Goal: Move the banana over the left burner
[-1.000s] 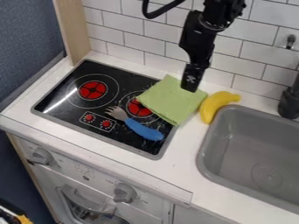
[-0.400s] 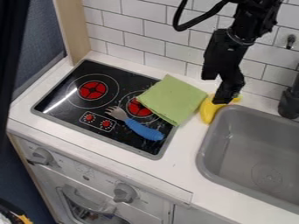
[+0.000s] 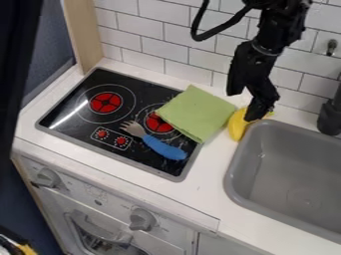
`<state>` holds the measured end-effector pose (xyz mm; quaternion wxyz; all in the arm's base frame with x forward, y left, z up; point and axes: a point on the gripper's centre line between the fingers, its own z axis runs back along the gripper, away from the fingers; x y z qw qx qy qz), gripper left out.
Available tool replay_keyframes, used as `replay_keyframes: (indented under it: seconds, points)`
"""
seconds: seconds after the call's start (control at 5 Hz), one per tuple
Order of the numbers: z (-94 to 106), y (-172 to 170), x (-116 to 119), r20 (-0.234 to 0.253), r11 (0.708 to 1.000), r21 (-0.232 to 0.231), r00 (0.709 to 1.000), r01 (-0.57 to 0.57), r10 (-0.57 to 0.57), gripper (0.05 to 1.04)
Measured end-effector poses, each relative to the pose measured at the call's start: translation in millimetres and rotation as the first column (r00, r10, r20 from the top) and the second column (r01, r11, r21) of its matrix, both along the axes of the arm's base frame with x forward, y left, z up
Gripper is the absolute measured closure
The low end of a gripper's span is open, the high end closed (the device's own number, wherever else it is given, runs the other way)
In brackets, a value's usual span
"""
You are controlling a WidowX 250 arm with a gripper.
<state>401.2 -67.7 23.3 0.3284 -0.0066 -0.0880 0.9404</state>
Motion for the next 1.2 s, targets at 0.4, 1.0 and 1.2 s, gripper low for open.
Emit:
replay_keyframes:
  seconds: [0.4, 1.0, 1.2]
  points:
    - [-26.9, 1.7, 14.3, -0.035, 0.998, 0.008, 0.998, -0.056, 0.056, 0.083]
    - [-39.8, 6.2, 31.3, -0.083, 0.999, -0.024, 0.995, -0.049, 0.047, 0.137]
    - [-39.9, 5.9, 32.5, -0.077, 0.999, -0.027, 0.996, -0.04, 0.038, 0.415]
